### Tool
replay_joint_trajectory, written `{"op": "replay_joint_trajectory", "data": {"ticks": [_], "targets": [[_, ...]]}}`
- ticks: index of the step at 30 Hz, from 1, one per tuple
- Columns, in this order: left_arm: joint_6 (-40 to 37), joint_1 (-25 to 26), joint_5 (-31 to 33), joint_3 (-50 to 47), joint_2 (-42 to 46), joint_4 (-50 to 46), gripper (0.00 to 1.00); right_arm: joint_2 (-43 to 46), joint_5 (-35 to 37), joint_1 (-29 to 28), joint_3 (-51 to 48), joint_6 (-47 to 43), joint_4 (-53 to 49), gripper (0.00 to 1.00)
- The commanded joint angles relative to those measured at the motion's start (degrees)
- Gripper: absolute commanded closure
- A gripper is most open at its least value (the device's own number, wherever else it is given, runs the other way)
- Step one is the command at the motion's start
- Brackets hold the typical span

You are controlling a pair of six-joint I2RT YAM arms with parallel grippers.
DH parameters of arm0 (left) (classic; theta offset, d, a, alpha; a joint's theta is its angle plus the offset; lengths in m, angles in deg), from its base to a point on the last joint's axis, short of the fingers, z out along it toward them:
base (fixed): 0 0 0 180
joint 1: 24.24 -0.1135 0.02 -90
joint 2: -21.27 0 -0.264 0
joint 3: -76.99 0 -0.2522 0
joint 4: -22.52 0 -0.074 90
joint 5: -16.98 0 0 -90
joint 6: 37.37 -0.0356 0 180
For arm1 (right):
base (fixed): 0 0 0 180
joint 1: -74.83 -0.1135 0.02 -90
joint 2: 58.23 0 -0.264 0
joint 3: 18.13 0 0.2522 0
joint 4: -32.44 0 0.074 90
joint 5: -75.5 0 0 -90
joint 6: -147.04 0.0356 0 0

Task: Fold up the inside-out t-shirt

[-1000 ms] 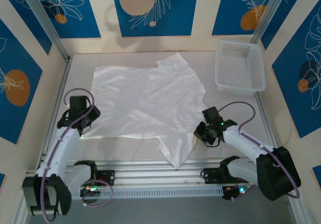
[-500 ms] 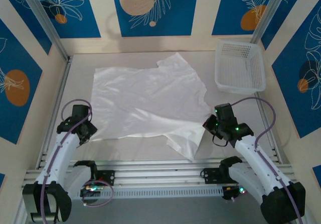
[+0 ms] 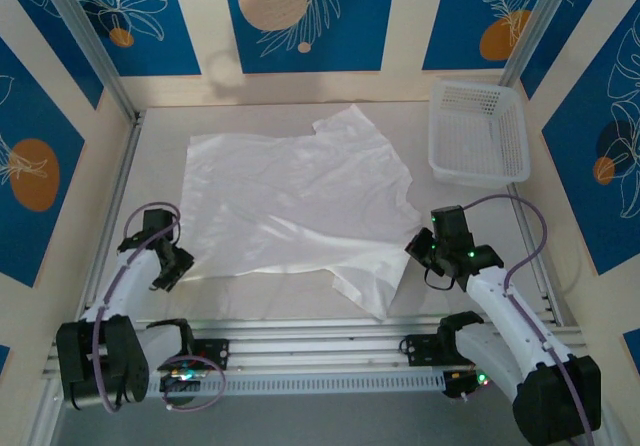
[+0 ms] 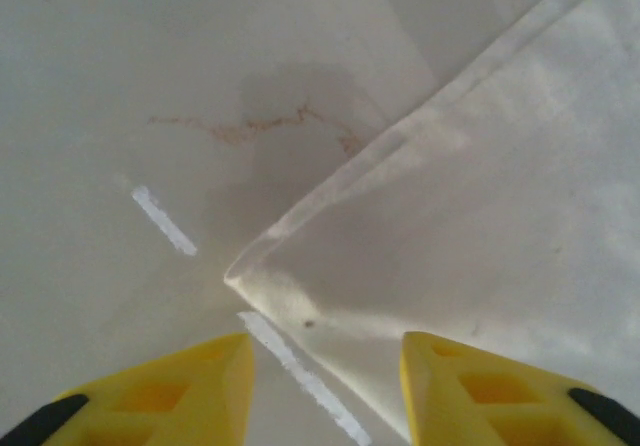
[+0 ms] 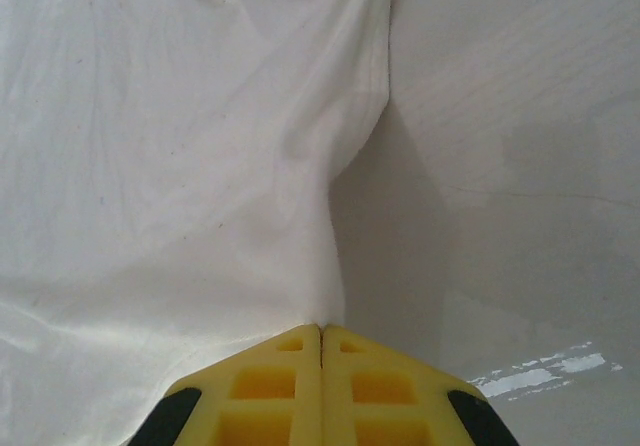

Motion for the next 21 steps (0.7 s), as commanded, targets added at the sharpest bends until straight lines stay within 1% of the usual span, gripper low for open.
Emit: {"op": "replay_joint_trajectory", "data": {"ticks": [1, 5, 7, 9, 13, 16, 19, 21], "targets": [[-0.92, -0.98, -1.66, -1.68, -1.69, 2.73, 0.64, 0.21, -2.37, 1.09, -1.15, -1.09, 1.55, 1.00], [-1.53, -1.44, 1.33, -2.07, -3.71, 3.14, 0.64, 0.10, -3.34, 1.75, -1.22, -1.16, 1.84, 1.00], [-1.71, -1.71, 2.67, -2.48, -4.09, 4.00, 0.60, 0.11, -3.81, 1.76, -1.09, -1.10, 1.76, 1.00], [-1.49, -2.04, 2.86, -2.95, -3.86, 5.34, 0.55, 0.11, -4.03, 1.70, -1.02, -0.95, 1.54, 1.00], [-1.10, -2.40, 2.58, -4.22, -3.81, 8.08, 0.56, 0.24, -4.16, 1.68, -0.83, -0.41, 0.97, 1.00], [-1.05, -2.61, 1.80, -5.18, -4.90, 9.41, 0.62, 0.35, -4.10, 1.70, -0.45, -0.29, 0.31, 1.00], [-1.32, -2.97, 1.20, -6.08, -5.66, 10.27, 0.78, 0.28, -3.64, 1.72, -0.13, -0.33, -0.30, 1.00], [-1.60, -3.14, 0.88, -6.04, -5.45, 10.21, 0.85, 0.37, -3.06, 1.69, -0.16, -0.32, -0.86, 1.00]]}}
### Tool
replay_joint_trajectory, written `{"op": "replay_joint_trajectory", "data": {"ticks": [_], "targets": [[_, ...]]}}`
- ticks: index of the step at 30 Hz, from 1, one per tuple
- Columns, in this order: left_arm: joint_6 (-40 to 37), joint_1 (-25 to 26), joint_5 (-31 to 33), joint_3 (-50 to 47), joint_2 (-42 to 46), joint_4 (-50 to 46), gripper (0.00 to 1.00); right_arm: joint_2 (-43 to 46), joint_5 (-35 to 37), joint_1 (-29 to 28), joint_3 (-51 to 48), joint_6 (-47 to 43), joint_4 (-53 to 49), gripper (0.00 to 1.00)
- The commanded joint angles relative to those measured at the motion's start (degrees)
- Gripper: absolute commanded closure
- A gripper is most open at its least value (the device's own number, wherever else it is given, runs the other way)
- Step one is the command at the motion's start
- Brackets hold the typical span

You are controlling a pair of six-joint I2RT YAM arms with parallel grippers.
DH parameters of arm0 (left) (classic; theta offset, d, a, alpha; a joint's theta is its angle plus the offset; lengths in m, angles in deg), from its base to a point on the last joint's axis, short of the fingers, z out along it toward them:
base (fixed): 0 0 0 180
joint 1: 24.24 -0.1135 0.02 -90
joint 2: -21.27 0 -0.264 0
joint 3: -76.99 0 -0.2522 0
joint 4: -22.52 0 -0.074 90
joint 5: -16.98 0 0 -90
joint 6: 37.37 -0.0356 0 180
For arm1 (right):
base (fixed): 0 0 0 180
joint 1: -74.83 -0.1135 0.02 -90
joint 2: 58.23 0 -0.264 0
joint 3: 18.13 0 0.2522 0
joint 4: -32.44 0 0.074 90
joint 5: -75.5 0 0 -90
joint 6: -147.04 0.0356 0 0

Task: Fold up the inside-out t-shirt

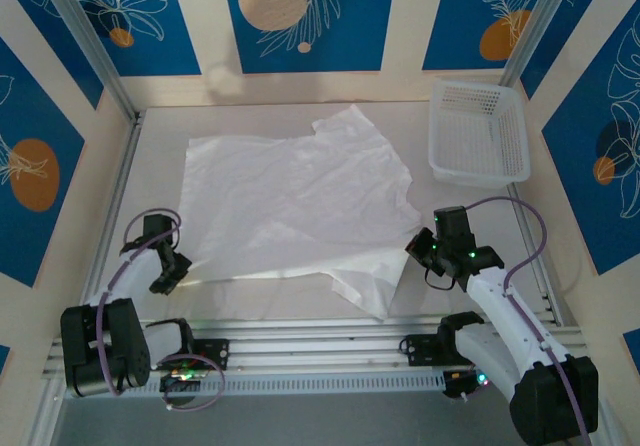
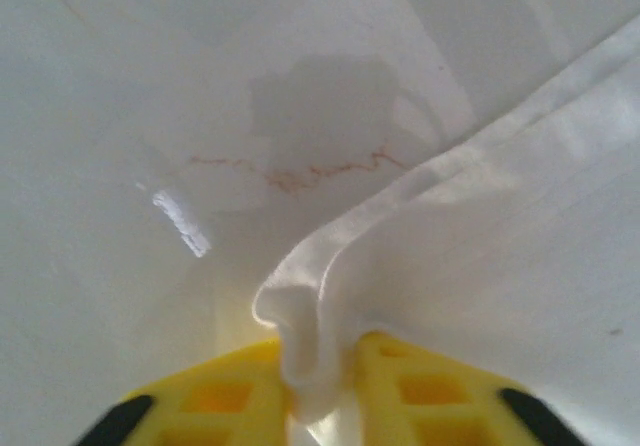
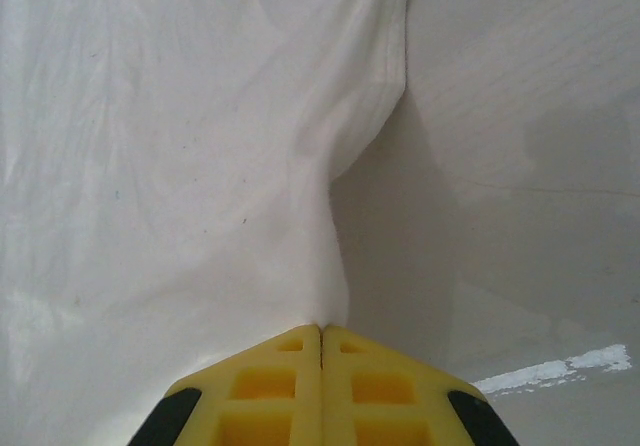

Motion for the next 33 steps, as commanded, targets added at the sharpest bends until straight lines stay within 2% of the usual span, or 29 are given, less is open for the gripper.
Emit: {"op": "replay_joint_trajectory", "data": {"ticks": [1, 5, 9, 12, 15, 17, 21, 28, 33], "targets": [[-0.49, -0.85, -2.09, -2.34, -1.11, 4.38, 0.89, 0.49, 0.47, 0.34, 0.27, 0.08, -2.25, 1.00], [-0.63, -0.96, -2.37, -2.32, 3.14, 1.42, 1.00, 2.27, 3.34, 0.52, -2.03, 1.83, -5.34, 1.00], [-0.09, -0.96, -4.00, -3.78, 10.56, -2.21, 1.00, 7.24, 3.37, 0.57, -5.24, 4.51, -9.26, 1.00], [-1.99, -0.96, -7.96, -4.56, 15.88, -2.19, 1.00, 10.42, 2.62, 0.60, -5.88, 5.11, -11.56, 1.00], [-5.90, -0.88, -13.34, -3.05, 19.23, -0.10, 1.00, 10.67, 2.05, 0.64, -3.76, 4.06, -11.37, 1.00], [-6.64, -0.88, -13.71, -0.51, 19.76, -0.02, 1.00, 8.99, 2.31, 0.67, -1.25, 2.52, -10.10, 1.00], [-7.54, -0.91, -11.38, 4.59, 17.25, 2.86, 1.00, 2.04, 4.57, 1.36, 4.67, -1.67, -4.93, 1.00], [-8.50, -0.88, -10.42, 12.49, 4.28, 8.01, 1.00, -11.07, 0.68, 6.11, 10.55, -2.82, 7.06, 1.00], [-7.79, -0.74, -13.31, 15.35, -2.24, 11.49, 1.00, -17.57, -0.30, 7.56, 13.16, -2.75, 11.61, 1.00]]}}
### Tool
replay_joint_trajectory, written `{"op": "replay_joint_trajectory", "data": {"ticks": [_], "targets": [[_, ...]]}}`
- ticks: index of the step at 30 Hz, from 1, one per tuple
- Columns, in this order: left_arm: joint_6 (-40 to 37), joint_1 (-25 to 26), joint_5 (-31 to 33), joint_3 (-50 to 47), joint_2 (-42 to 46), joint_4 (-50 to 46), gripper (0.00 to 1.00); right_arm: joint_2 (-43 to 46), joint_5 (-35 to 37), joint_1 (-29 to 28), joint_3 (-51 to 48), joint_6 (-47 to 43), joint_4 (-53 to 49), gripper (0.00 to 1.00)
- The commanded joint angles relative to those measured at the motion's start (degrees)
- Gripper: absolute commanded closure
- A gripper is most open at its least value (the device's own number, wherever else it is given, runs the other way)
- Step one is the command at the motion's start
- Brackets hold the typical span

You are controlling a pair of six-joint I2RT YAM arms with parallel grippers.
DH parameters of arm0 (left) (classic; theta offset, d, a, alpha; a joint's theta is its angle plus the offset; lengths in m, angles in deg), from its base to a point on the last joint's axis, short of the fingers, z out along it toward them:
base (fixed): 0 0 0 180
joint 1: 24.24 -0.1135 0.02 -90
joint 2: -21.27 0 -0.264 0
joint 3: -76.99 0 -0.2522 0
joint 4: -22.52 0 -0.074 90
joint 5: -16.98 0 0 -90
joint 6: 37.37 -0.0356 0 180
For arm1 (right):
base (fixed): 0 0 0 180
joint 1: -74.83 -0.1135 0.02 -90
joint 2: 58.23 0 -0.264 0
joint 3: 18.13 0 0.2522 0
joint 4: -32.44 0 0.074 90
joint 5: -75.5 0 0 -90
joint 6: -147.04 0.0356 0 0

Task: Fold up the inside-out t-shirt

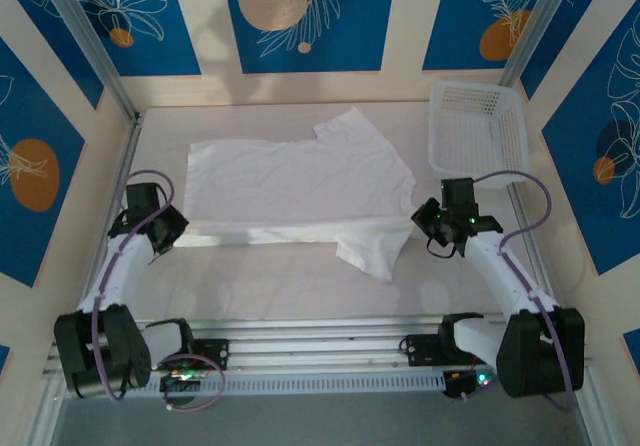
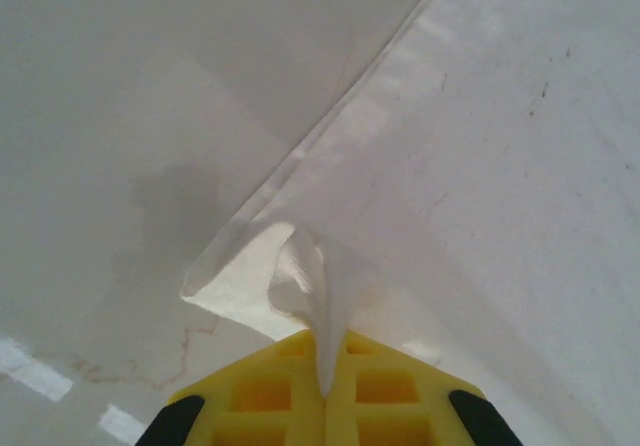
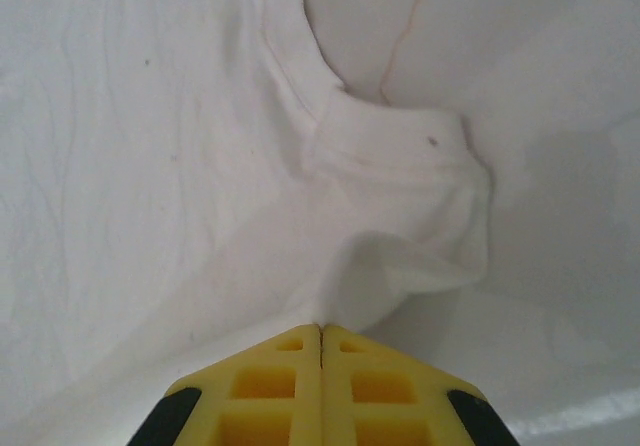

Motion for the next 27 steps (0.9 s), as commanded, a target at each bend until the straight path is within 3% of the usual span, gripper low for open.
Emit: {"op": "replay_joint_trajectory", "data": {"ticks": [1, 10, 20, 22, 23, 25, 27], "targets": [[-0.31, -0.46, -1.86, 2.87, -2.68, 3.34, 1.00, -2.23, -1.20, 0.97, 2.67, -1.10, 4.94, 1.00], [-0.02, -0.10, 0.78, 7.03, -10.36, 5.81, 1.00, -9.26, -2.20, 2.45, 7.21, -1.69, 8.01, 1.00], [1.45, -0.13, 4.73, 8.20, -23.15, 10.18, 1.00, -22.94, -4.04, 2.73, 12.64, -3.75, 10.50, 0.99], [0.94, -0.12, 3.07, 8.95, -25.59, 11.83, 0.73, -25.16, -3.57, 2.78, 13.45, -3.76, 10.30, 0.93], [0.42, -0.06, 1.79, 9.65, -26.54, 12.25, 0.62, -25.90, -3.77, 2.85, 14.15, -3.94, 9.57, 0.83], [0.28, -0.05, 0.77, 10.12, -26.32, 12.55, 0.51, -25.70, -4.36, 2.90, 16.46, -5.00, 6.02, 0.68], [0.22, -0.13, 0.79, 9.29, -23.32, 12.42, 0.47, -22.94, -3.27, 2.71, 17.51, -5.84, 2.38, 0.63]]}}
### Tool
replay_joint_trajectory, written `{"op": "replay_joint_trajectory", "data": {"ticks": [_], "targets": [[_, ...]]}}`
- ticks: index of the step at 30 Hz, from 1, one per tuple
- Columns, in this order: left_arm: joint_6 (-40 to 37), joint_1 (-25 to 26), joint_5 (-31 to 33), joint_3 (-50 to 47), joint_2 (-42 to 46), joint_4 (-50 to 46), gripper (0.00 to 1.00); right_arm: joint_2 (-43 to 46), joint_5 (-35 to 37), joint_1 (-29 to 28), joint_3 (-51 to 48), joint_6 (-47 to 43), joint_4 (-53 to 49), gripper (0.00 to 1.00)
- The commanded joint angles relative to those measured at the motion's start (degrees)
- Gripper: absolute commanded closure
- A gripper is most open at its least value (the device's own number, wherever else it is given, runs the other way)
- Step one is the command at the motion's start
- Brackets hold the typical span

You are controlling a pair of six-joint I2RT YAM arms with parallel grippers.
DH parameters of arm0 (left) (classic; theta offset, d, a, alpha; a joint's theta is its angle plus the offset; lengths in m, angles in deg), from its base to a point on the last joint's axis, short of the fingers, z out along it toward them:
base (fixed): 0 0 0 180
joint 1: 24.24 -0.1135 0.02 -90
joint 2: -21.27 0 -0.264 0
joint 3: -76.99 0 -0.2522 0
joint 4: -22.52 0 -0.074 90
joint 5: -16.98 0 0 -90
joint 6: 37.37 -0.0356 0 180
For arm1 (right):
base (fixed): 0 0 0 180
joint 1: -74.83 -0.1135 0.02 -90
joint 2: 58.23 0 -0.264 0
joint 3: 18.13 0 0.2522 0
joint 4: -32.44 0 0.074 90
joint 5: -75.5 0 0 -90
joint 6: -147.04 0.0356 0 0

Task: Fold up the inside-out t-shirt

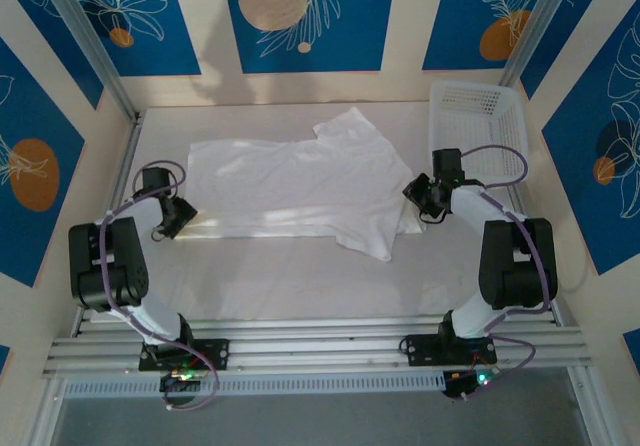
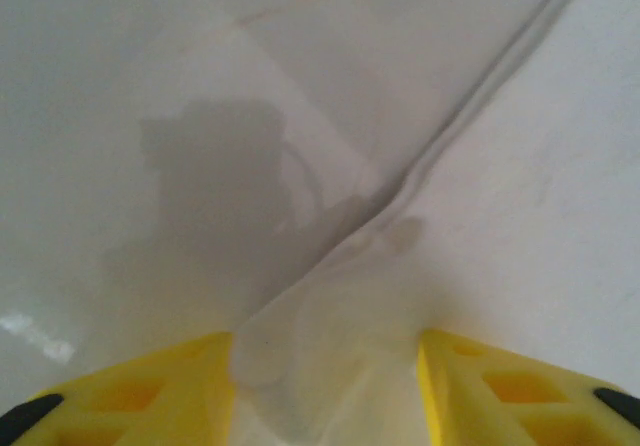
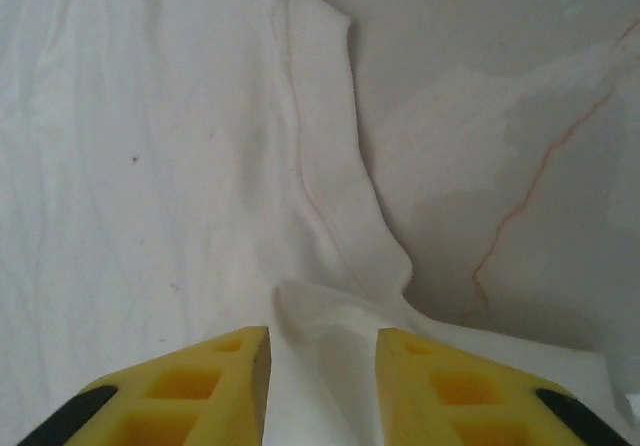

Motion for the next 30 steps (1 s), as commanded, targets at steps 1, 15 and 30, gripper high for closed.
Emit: {"op": "replay_joint_trajectory", "data": {"ticks": [1, 15, 30], "targets": [[-0.75, -0.15, -0.42, 0.66, 4.61, 0.85, 0.46, 4.88, 1.19, 0.20, 2.67, -1.64, -5.38, 0.61], [-8.72, 23.83, 2.19, -8.86, 33.13, -4.93, 0.40, 19.02, -4.10, -15.06, -23.55, 3.70, -3.39, 0.49], [-8.50, 25.92, 3.76, -10.36, 30.74, -5.37, 0.39, 3.08, -6.44, -15.19, 3.71, 0.70, 0.02, 1.00]]}}
